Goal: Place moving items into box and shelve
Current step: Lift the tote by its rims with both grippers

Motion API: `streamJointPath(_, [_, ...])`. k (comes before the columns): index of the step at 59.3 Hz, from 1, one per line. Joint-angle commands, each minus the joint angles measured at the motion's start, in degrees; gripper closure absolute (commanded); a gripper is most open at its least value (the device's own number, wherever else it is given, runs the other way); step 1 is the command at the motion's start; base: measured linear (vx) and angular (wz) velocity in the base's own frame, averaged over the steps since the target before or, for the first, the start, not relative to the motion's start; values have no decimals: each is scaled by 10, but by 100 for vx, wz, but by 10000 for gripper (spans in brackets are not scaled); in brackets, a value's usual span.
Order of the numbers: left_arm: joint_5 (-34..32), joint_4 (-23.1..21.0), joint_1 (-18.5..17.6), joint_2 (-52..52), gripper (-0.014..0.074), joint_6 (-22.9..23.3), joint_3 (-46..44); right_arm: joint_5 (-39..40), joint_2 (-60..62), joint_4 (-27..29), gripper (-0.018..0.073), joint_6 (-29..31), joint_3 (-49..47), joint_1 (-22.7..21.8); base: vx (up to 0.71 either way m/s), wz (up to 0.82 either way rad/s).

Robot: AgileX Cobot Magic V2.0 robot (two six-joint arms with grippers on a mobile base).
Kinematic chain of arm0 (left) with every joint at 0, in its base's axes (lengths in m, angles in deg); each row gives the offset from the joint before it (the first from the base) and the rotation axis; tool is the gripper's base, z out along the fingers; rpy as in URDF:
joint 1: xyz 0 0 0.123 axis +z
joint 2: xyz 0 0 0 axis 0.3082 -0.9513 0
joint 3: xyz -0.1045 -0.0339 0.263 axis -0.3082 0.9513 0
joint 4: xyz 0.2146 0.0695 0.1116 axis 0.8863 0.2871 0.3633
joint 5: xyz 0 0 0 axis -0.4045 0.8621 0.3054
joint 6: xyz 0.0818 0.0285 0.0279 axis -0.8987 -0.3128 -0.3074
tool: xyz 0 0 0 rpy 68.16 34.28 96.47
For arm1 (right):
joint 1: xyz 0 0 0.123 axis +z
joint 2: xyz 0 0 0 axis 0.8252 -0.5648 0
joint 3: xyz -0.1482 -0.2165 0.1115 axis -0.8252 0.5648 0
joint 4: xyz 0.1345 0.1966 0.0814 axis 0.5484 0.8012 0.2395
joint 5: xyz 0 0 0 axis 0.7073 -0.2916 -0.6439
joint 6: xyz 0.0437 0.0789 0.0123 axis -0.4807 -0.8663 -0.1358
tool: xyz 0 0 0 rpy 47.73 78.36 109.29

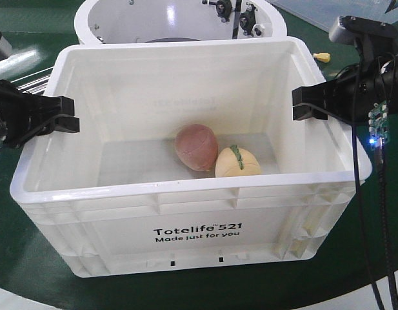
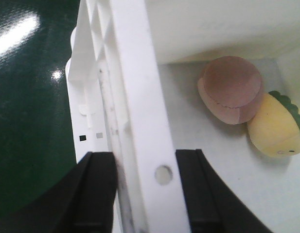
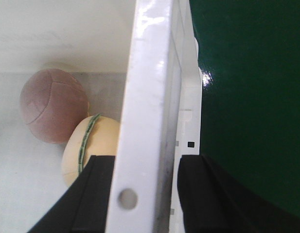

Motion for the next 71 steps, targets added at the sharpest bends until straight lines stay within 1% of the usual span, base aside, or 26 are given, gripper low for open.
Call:
streamJointPath(1, [-54, -46, -9, 18, 603, -11, -9, 5, 19, 58, 565, -10, -13, 7, 0, 0])
streamJointPath(8, [-55, -52, -9, 40, 602, -11, -9, 24, 47, 58, 564, -10, -13, 7, 0, 0])
streamJointPath(19, [-72, -74, -9, 84, 602, -11, -9, 26, 99, 47, 564, 3, -13, 7, 0, 0])
streamJointPath(29, [-75, -74, -9, 126, 601, -11, -10, 26, 138, 24, 564, 13, -13, 7, 0, 0])
streamJointPath(39, [-87, -74, -9, 163, 600, -14, -10, 26, 165, 22, 564, 30, -13, 7, 0, 0])
streamJointPath(71, [-85, -72, -9, 171, 600, -15, -9, 19, 181, 25, 564, 30, -13, 6, 0, 0])
